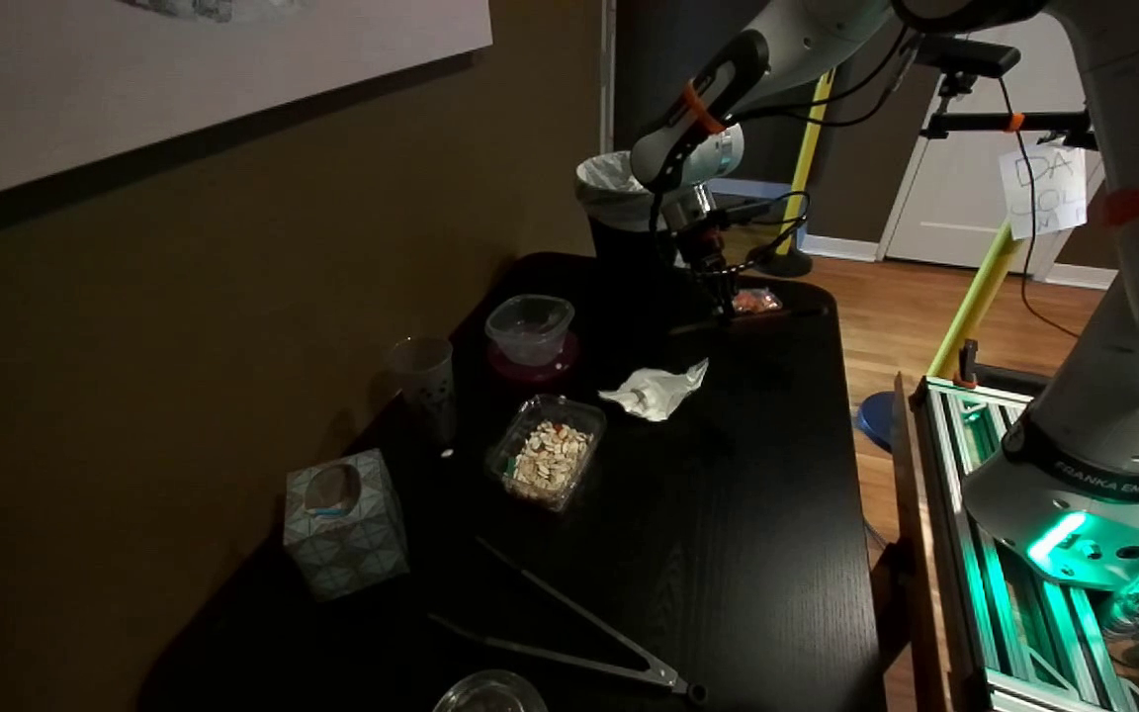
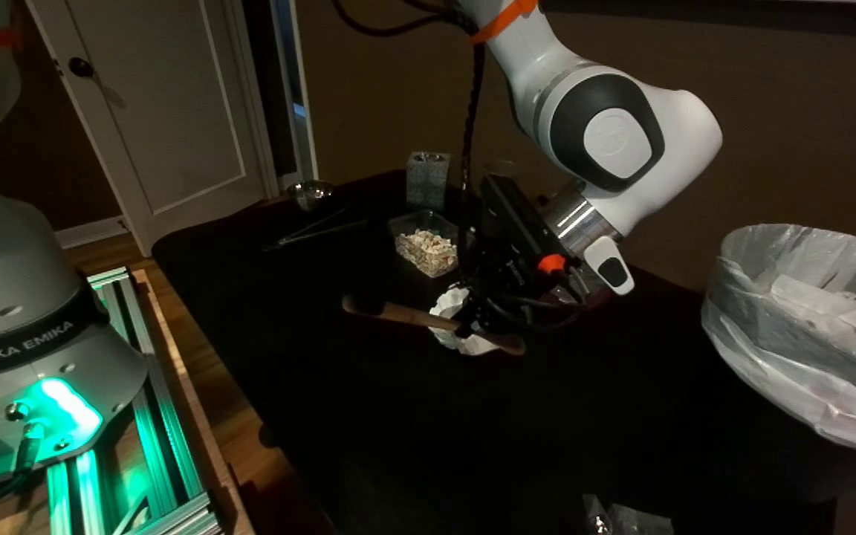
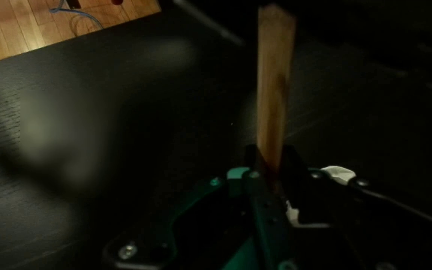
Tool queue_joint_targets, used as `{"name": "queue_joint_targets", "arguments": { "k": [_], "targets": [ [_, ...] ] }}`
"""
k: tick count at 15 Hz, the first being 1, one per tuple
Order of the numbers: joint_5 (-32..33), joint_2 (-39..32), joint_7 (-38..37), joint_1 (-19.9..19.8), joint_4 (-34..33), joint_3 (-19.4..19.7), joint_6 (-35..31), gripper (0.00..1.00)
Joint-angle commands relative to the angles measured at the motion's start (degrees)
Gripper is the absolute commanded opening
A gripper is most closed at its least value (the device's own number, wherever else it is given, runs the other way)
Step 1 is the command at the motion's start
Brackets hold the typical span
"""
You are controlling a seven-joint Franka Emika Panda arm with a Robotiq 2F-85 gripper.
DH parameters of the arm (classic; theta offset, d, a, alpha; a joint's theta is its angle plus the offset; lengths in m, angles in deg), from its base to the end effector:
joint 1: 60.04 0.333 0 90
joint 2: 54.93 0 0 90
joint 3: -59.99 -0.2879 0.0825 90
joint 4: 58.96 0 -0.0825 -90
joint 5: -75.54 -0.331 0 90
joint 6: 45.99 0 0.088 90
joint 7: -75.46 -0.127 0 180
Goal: Put the wooden spoon inside the container
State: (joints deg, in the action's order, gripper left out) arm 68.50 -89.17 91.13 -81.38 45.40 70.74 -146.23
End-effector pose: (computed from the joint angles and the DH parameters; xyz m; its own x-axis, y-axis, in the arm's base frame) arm 0.4332 -0.2557 0.1808 0.7705 -0.2343 -0.5929 -0.3868 -0.9111 -0.1426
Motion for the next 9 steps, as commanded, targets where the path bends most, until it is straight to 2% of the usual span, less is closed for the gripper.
{"name": "queue_joint_targets", "arguments": {
  "k": [1,2,9],
  "targets": [
    [0.01,-0.15,-0.24,-0.35,-0.31,-0.31,0.12,0.04],
    [-0.19,-0.33,5.61,-1.36,-0.62,-1.96,3.53,0.04],
    [-0.44,0.70,22.48,-2.57,-0.10,-5.43,13.55,0.04]
  ]
}}
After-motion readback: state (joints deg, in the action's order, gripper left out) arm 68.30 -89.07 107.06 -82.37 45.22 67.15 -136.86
